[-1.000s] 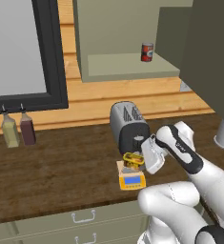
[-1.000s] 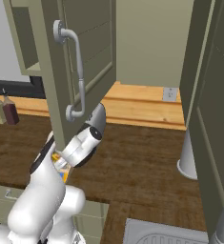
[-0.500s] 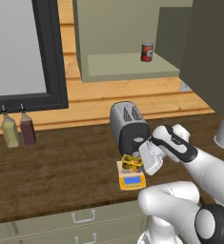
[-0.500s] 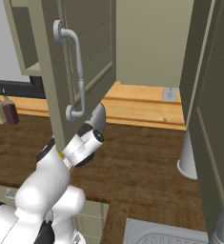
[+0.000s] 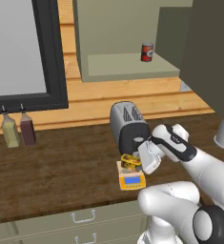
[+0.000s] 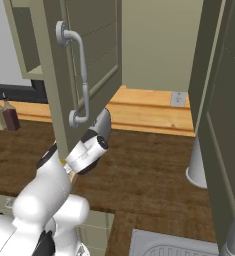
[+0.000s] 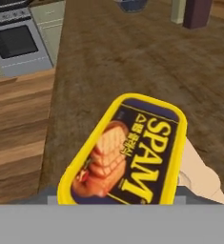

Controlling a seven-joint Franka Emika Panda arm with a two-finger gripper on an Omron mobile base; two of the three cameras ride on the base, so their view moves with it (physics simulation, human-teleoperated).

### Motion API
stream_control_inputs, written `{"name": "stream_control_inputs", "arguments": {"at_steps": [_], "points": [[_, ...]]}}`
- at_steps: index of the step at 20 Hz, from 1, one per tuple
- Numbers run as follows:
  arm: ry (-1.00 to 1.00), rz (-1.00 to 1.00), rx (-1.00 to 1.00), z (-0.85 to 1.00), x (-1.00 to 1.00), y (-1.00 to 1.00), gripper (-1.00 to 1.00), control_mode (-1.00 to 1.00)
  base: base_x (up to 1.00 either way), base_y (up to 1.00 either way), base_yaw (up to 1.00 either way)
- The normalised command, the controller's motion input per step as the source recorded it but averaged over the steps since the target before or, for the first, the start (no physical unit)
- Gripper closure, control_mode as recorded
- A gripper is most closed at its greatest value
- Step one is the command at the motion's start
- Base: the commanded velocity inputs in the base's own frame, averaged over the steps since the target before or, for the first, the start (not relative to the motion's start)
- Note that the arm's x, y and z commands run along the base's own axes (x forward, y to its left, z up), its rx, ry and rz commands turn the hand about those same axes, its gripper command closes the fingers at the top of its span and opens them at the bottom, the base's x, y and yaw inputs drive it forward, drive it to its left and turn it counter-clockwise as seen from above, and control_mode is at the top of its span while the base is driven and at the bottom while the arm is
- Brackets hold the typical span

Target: Pick the canned food and place it on the digital scale for weighing, and close the cabinet.

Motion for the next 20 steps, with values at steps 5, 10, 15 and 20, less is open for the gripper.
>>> {"name": "stream_control_inputs", "arguments": {"at_steps": [5, 10, 15, 20], "points": [[-0.07, 0.0, 0.0, 0.0, 0.02, 0.01, -1.0, -1.0, 0.0, 0.0, 0.0], [-0.11, 0.0, 0.02, 0.0, 0.0, 0.0, -1.0, -1.0, 0.0, 0.0, 0.0], [-0.09, 0.0, 0.02, 0.0, 0.0, 0.0, -1.0, -1.0, 0.0, 0.0, 0.0], [-0.18, 0.0, 0.11, 0.1, -0.08, 0.0, -1.0, -1.0, 0.0, 0.0, 0.0]]}}
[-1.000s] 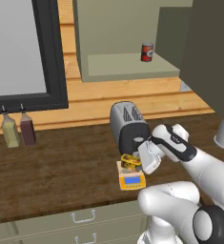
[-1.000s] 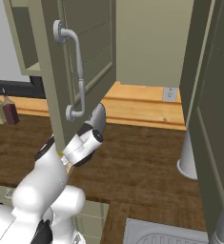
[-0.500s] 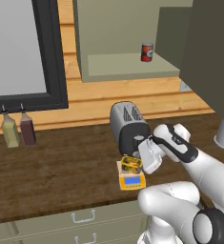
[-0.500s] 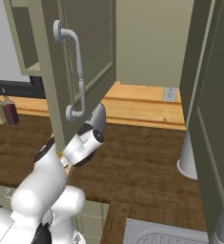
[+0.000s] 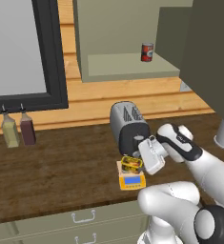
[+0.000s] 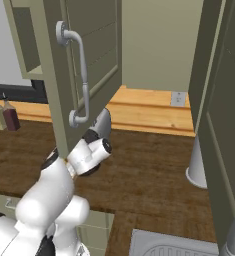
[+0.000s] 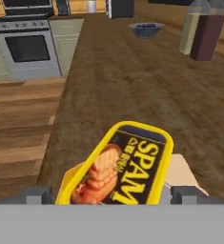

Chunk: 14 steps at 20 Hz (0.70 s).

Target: Pick the canned food and place it on the digital scale for weighing, and close the cabinet.

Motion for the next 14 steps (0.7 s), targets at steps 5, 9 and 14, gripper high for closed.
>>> {"name": "stream_control_inputs", "arguments": {"at_steps": [5, 9, 14], "points": [[-0.26, 0.0, 0.21, 0.17, -0.31, 0.15, -1.0, -1.0, 0.0, 0.0, 0.0], [-0.32, 0.0, 0.24, 0.43, -0.47, 0.47, -1.0, -1.0, 0.0, 0.0, 0.0], [-0.32, 0.0, 0.2, 0.25, -0.62, 0.85, -1.0, -1.0, 0.0, 0.0, 0.0]]}}
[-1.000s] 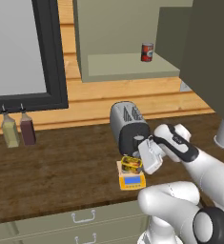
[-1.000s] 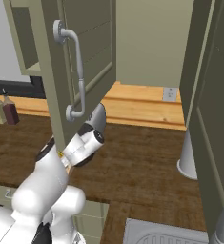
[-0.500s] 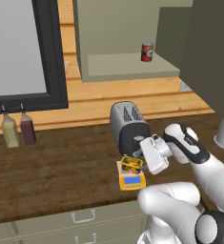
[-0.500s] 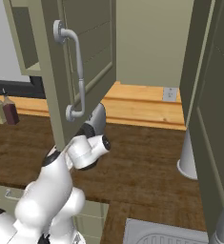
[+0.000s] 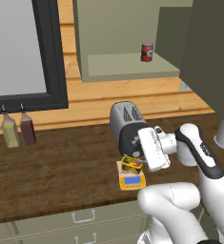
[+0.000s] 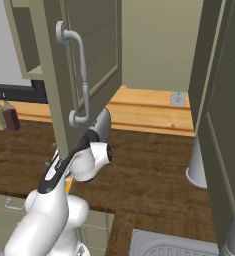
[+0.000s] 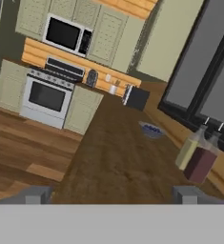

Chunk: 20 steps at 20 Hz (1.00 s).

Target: Pick the canned food and place it on the digital scale for weighing, and close the cabinet.

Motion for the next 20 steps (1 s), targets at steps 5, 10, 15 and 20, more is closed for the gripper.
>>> {"name": "stream_control_inputs", "arguments": {"at_steps": [5, 10, 15, 20], "points": [[-0.32, 0.0, 0.11, 0.03, -0.49, 0.98, -1.0, -1.0, 0.0, 0.0, 0.0], [-0.4, -0.05, 0.04, 0.05, -0.68, 0.96, -1.0, -1.0, 0.0, 0.0, 0.0], [-0.41, -0.2, -0.01, 0.02, -0.85, 0.5, -1.0, -1.0, 0.0, 0.0, 0.0], [-0.59, -0.37, 0.0, 0.02, -0.61, 0.61, -1.0, -1.0, 0.0, 0.0, 0.0]]}}
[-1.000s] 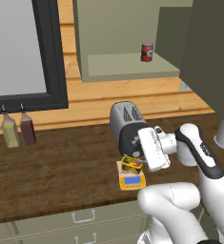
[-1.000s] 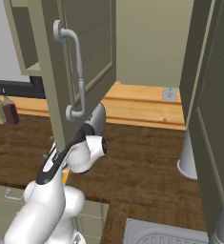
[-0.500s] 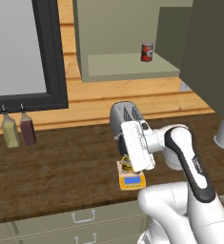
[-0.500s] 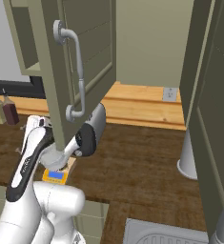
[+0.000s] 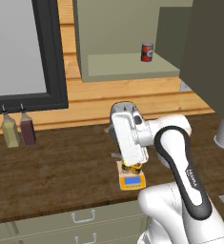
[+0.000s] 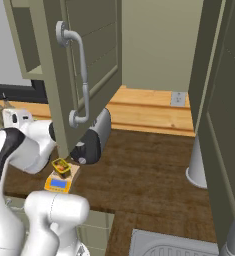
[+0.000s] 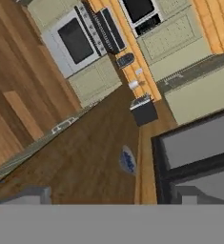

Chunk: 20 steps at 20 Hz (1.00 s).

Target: Pick the canned food and place it on the digital scale for weighing, and close the cabinet.

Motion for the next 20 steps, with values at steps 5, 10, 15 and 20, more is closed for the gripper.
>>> {"name": "stream_control_inputs", "arguments": {"at_steps": [5, 10, 15, 20], "points": [[-0.5, -0.37, 0.01, 0.12, -0.58, 0.09, -1.0, -1.0, 0.0, 0.0, 0.0], [-0.41, -0.13, 0.14, 0.09, -0.55, -0.95, -1.0, -1.0, 0.0, 0.0, 0.0], [-0.71, -0.27, 0.04, 0.0, -0.79, -0.01, -1.0, -1.0, 0.0, 0.0, 0.0], [-0.65, -0.42, 0.06, 0.0, -0.83, 0.61, -1.0, -1.0, 0.0, 0.0, 0.0]]}}
